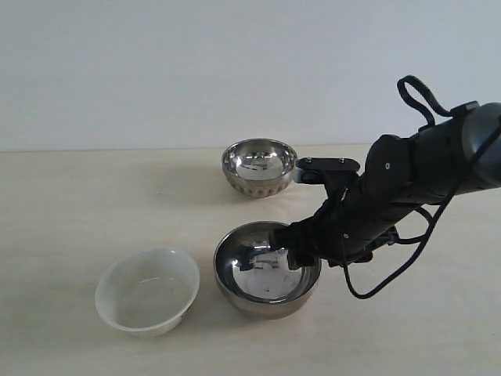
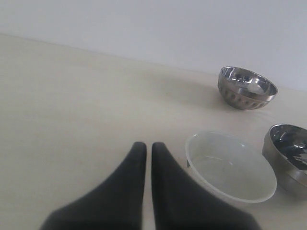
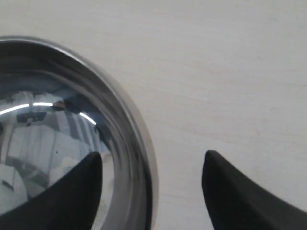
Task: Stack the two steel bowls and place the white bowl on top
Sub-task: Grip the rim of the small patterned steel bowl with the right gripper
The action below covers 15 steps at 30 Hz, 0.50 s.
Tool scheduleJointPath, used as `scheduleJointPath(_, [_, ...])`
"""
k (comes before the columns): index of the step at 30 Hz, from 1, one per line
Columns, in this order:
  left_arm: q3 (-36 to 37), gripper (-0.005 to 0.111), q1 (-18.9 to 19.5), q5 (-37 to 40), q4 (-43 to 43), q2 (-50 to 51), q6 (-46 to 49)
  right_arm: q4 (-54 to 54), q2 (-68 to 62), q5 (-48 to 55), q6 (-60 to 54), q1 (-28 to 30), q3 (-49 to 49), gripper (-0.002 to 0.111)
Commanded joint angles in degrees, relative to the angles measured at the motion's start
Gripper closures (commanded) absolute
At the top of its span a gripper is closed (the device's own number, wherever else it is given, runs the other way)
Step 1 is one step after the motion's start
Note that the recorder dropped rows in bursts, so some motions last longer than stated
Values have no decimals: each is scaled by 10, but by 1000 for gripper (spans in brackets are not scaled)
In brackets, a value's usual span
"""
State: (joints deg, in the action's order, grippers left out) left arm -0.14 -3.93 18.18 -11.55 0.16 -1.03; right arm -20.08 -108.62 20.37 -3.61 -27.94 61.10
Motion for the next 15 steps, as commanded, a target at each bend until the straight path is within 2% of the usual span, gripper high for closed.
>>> scheduleJointPath(1, [1, 103, 1, -3, 0, -2, -5, 6, 12, -10, 3, 0, 2, 54])
scheduleJointPath(7, [1, 103, 1, -3, 0, -2, -5, 14, 53, -35, 16, 8, 5, 54])
scheduleJointPath(12, [1, 103, 1, -3, 0, -2, -5, 18, 62, 48, 29, 38, 67, 54])
scheduleJointPath(15, [1, 103, 1, -3, 0, -2, -5, 27, 62, 51, 32, 45, 111, 54])
